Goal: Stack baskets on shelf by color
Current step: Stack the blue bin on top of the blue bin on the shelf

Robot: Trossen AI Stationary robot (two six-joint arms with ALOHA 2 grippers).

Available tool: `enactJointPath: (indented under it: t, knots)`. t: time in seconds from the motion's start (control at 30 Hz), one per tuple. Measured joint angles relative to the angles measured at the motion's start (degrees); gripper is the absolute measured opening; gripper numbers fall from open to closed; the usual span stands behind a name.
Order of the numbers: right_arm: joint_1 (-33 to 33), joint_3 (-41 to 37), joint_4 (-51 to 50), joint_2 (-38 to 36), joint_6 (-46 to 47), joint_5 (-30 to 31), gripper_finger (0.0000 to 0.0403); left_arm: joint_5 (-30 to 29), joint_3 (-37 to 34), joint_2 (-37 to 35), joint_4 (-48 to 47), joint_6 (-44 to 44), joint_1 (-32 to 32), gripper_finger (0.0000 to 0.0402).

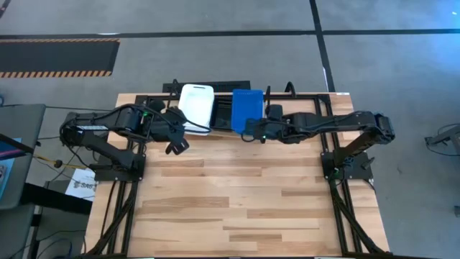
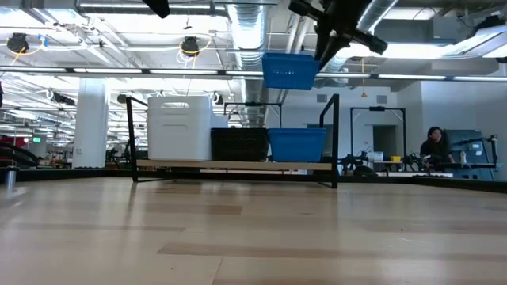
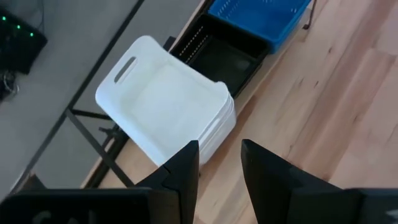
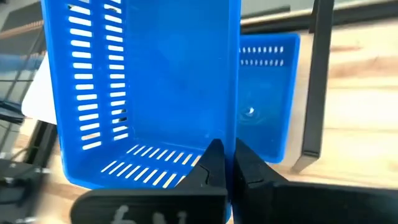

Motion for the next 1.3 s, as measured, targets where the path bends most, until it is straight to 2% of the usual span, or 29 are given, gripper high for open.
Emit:
enactJointPath:
  t: [0.2,0.33,0.43,0.77,1.03,1.3]
  knots:
    - [-2.4,0.1,5.6,1.6,-1.1,-3.8,0.0003,0.0,0.0,0.0,1.3,3.2,0.0,0.0109]
    - [-4.8,0.1,7.8,4.2,-3.4,-9.9,0.0003,0.0,0.0,0.0,1.2,4.5,0.0,0.0109]
    - [-6.3,0.0,5.8,6.7,-3.9,-13.9,0.0003,0.2,0.0,0.0,1.2,5.2,0.0,0.0109]
    - [-8.7,0.0,2.5,5.9,-5.4,-14.8,0.0003,0.4,0.0,0.0,1.2,5.6,0.0,0.0109]
    - [-10.3,0.0,-5.0,5.4,-4.2,-17.0,0.0003,0.3,0.0,0.0,1.2,5.5,0.0,0.0109]
    - [-11.5,0.0,-5.6,5.5,-4.1,-16.5,0.0003,0.3,0.0,0.0,2.3,5.5,0.0,0.0109]
